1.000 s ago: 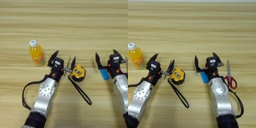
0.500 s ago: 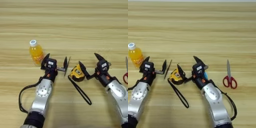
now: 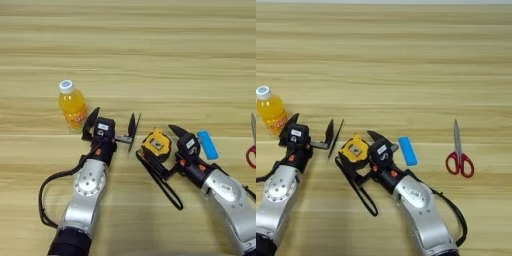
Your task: Move the objects on the table
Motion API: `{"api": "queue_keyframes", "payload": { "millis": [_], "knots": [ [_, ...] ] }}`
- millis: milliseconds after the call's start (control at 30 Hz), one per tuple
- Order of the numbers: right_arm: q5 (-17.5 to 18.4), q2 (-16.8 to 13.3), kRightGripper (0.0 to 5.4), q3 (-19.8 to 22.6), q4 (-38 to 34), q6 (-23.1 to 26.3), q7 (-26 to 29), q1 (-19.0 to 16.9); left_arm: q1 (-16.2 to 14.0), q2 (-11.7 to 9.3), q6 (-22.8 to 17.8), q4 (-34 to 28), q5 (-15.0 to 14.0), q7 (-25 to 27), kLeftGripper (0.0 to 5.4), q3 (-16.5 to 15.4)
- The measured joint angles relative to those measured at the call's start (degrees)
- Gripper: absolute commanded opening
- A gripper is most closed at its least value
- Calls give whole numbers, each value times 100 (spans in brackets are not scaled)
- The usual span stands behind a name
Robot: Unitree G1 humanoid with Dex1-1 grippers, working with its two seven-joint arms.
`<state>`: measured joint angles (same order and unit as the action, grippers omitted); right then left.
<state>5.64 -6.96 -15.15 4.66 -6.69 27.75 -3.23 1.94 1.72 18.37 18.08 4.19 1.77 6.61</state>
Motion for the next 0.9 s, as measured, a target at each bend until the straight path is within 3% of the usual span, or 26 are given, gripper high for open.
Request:
{"api": "queue_keyframes", "payload": {
  "millis": [433, 900],
  "knots": [
    [-308, 83, 540, -150, 724, 27, -83, 413, -8, 50, -17, -3, 1, -54, 539, 44],
    [-415, 105, 540, -86, 1095, 72, -154, 572, -8, 34, -25, -3, -3, -58, 539, -29]
  ]
}}
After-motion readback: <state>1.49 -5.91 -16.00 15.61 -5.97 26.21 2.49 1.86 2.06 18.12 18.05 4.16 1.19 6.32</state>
